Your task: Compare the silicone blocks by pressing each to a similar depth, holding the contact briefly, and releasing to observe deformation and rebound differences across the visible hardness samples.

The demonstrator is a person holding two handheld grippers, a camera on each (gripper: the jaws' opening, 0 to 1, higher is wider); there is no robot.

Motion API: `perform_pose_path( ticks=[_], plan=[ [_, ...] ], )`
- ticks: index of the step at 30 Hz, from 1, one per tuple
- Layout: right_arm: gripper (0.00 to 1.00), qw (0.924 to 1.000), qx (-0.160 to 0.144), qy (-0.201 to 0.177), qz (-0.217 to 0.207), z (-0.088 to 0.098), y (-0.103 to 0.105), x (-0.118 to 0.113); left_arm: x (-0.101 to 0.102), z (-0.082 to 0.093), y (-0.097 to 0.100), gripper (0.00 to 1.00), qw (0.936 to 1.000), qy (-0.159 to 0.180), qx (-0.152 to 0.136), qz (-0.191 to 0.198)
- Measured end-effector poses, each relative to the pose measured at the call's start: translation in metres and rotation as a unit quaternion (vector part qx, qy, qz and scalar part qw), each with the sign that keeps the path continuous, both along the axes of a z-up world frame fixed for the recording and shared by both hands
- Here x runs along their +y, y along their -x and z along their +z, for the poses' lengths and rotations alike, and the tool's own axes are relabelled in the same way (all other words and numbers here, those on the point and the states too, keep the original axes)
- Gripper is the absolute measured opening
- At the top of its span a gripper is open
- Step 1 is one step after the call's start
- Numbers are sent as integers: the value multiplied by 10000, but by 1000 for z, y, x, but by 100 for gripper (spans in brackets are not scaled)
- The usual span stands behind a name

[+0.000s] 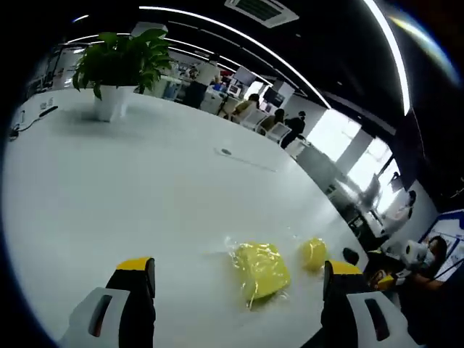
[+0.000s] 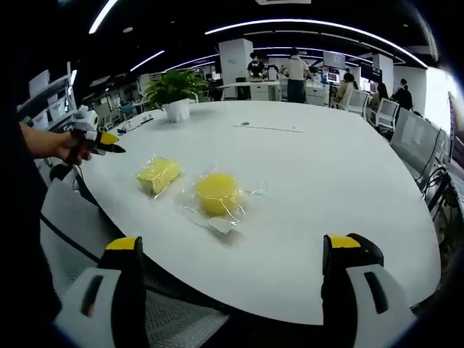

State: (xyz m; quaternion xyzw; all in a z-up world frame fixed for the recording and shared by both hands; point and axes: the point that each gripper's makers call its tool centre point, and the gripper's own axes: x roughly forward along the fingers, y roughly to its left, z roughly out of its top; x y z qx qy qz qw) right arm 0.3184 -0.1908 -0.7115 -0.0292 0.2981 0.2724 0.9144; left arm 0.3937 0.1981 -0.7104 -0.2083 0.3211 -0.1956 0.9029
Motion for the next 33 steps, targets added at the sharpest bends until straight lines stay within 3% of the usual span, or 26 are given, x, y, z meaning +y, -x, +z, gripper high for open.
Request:
perform_pose_path(
  ticks=[3, 7, 11, 16, 23, 30, 33],
  plan=[
    [96, 10000, 25, -19, -27, -1, 0, 0, -4, -9, -8, 96, 9999, 61, 91, -30],
    [96, 10000, 41, -54, -64, -1, -1, -1, -8, -24, -14, 86, 9995, 109, 289, -62],
    [96, 9999, 89, -69, -80, -5, -1, -2, -15, -36, -24, 81, 9985, 343, 434, -24],
    [96, 9999, 118, -69, -41, -6, -2, 0, -25, -42, -32, 65, 9965, 639, 540, 10],
    [96, 9999, 109, -86, -51, -4, 1, -5, -25, -61, -44, 35, 9849, 1406, 868, 524],
    [96, 9995, 178, -144, -195, -8, 9, -13, -48, -61, -46, 25, 9828, 1647, 823, 150],
    [96, 9995, 204, -127, -187, -9, 8, -14, -53, -63, -44, 15, 9814, 1677, 924, 110]
  ],
)
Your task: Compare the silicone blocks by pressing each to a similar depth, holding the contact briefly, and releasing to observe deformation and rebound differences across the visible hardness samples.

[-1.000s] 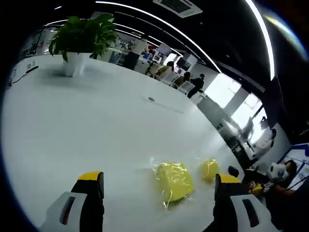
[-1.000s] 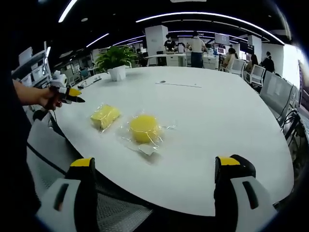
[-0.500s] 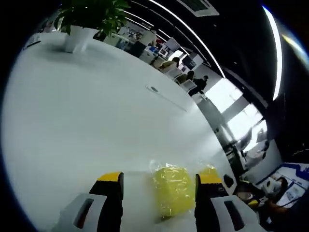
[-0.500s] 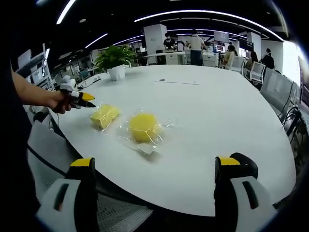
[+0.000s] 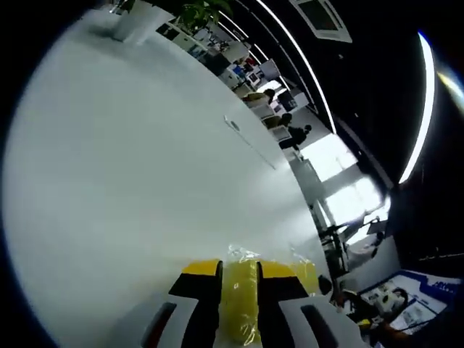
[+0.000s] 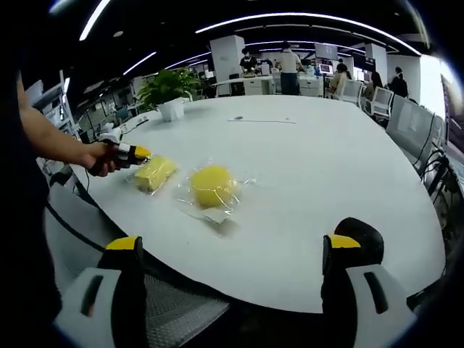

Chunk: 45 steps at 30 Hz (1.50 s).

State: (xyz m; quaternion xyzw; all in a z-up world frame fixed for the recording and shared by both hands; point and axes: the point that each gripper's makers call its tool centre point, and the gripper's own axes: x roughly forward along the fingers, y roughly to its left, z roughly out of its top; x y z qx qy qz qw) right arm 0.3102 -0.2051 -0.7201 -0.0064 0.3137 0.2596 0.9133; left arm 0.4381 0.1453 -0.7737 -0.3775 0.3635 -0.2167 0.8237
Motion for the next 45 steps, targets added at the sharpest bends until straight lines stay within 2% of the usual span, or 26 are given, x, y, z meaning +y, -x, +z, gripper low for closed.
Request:
perform_pose_path(
  ticks=[7, 12, 18, 23, 25, 29, 32, 37, 39, 40, 45],
  plan=[
    [96, 9999, -46, 38, 110, 4, -3, 1, -7, 0, 10, 0, 9995, 16, 110, -293],
    [96, 9998, -56, 52, 160, 4, -7, 0, -6, 3, 15, 0, 9995, -184, 39, -252],
    [96, 9997, -51, 59, 215, 3, -9, 0, -8, 12, 16, 0, 9998, -78, 50, -163],
    [96, 9997, -95, 52, 208, 7, -13, -1, -18, 43, 16, 0, 9995, 121, -222, -166],
    [96, 9997, -136, 27, 197, 10, -15, -1, -22, 52, 17, 0, 9990, -36, -349, -277],
    [96, 9996, -176, 13, 202, 10, -15, 1, -28, 76, 17, 0, 9974, -10, -634, -344],
    [96, 9996, -190, 3, 207, 11, -15, 3, -35, 93, 19, 0, 9947, -148, -856, -556],
    [96, 9995, -245, -88, 193, 17, -17, 8, -41, 108, 24, 0, 9869, -541, -1177, -965],
    [96, 9992, -297, -123, 218, 22, -18, 13, -40, 112, 23, 0, 9862, -488, -1230, -997],
    [96, 9991, -321, -136, 237, 24, -19, 14, -36, 109, 21, 0, 9857, -482, -1267, -1005],
    [96, 9986, -356, -124, 371, 26, -18, 24, -34, 127, 20, 0, 9796, -601, -1562, -1114]
  ],
)
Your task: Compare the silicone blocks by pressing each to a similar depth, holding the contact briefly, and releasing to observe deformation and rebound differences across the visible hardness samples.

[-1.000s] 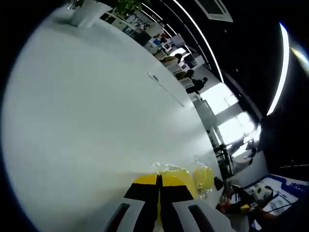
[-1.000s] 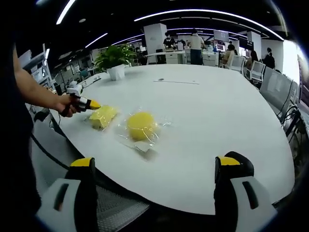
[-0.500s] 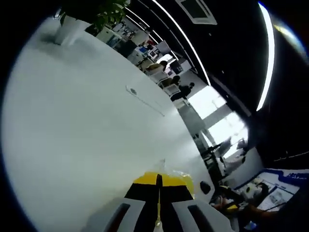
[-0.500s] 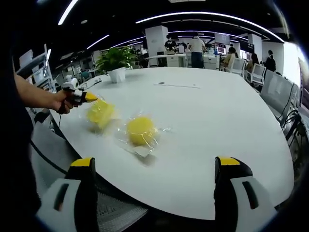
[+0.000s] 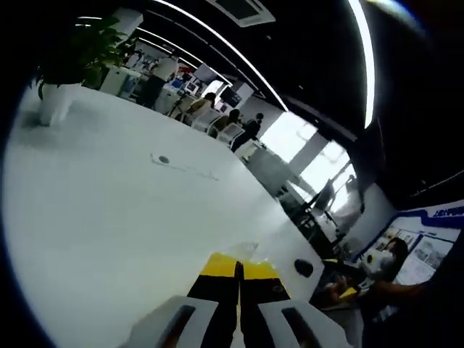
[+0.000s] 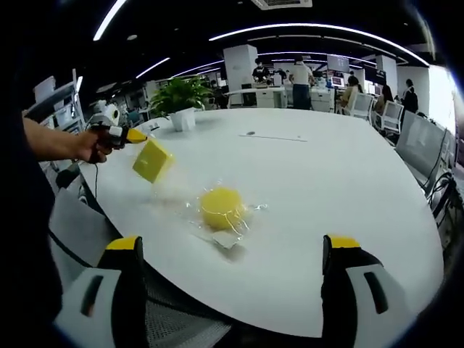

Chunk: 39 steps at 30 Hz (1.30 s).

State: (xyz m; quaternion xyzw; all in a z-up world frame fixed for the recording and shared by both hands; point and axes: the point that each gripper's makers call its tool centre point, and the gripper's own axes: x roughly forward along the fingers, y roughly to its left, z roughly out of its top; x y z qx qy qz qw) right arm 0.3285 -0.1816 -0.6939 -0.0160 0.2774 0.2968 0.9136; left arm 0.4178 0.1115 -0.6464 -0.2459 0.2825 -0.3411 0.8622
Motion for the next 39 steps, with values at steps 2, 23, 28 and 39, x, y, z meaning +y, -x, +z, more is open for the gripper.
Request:
perform_pose_path(
  ticks=[2, 23, 28, 39],
  plan=[
    [96, 10000, -40, -40, 29, 4, -1, 2, -2, 13, 3, 0, 9998, 40, -153, -151],
    [96, 9856, -906, -1243, 696, 137, -39, 51, -34, 176, 27, 0, 9787, 44, -1699, -1152],
    [96, 9787, -1062, -1449, 996, 165, -45, 68, -39, 202, 33, 0, 9717, 142, -1928, -1358],
    [93, 9611, -1316, -1756, 1678, 205, -51, 102, -54, 247, 51, 0, 9609, 563, -2198, -1589]
  ],
)
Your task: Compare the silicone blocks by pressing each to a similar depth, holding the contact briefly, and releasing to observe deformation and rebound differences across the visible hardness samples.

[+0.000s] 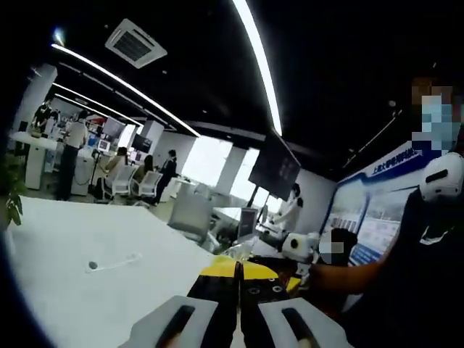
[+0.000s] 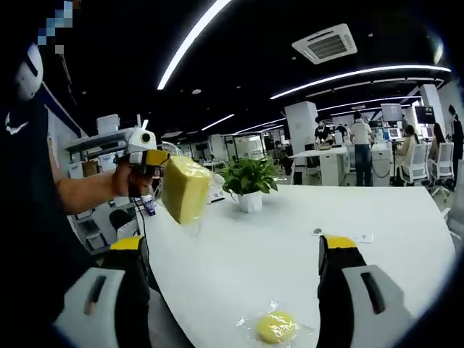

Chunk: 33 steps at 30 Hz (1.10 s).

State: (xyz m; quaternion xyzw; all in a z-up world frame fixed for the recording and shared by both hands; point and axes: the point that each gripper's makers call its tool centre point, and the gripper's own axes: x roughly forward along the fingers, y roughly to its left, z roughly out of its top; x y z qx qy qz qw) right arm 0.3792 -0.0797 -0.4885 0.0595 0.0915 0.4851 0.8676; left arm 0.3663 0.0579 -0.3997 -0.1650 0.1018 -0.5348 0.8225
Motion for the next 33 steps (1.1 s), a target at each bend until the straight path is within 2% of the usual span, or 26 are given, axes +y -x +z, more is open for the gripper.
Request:
perform_pose_path(
  ticks=[3, 7, 14, 18, 21, 24, 28, 30, 33],
  plan=[
    [92, 9998, -16, 54, 198, 4, 1, 8, -6, 5, 6, 0, 9999, 52, -45, -91],
    [87, 9991, -60, -86, 421, 14, 2, 18, -12, 11, 11, 0, 9998, 102, -99, -149],
    [88, 9957, -13, -280, 881, 25, 9, 39, -18, 30, 24, 0, 9989, 307, -161, -315],
    [80, 9924, 52, -346, 1176, 29, 18, 51, -24, 36, 30, 0, 9983, 288, -214, -466],
    [79, 9910, 112, -325, 1296, 30, 21, 58, -29, 40, 36, 0, 9976, 333, -266, -552],
    [79, 9888, 118, -395, 1434, 36, 27, 65, -32, 41, 39, 0, 9974, 287, -282, -606],
    [70, 9853, 27, -521, 1629, 47, 35, 73, -34, 43, 43, 0, 9968, 353, -263, -667],
    [65, 9841, -183, -541, 1683, 55, 38, 77, -35, 42, 44, 0, 9967, 359, -243, -681],
    [62, 9799, -125, -771, 1833, 66, 44, 83, -35, 40, 46, 0, 9967, 366, -214, -692]
  ],
)
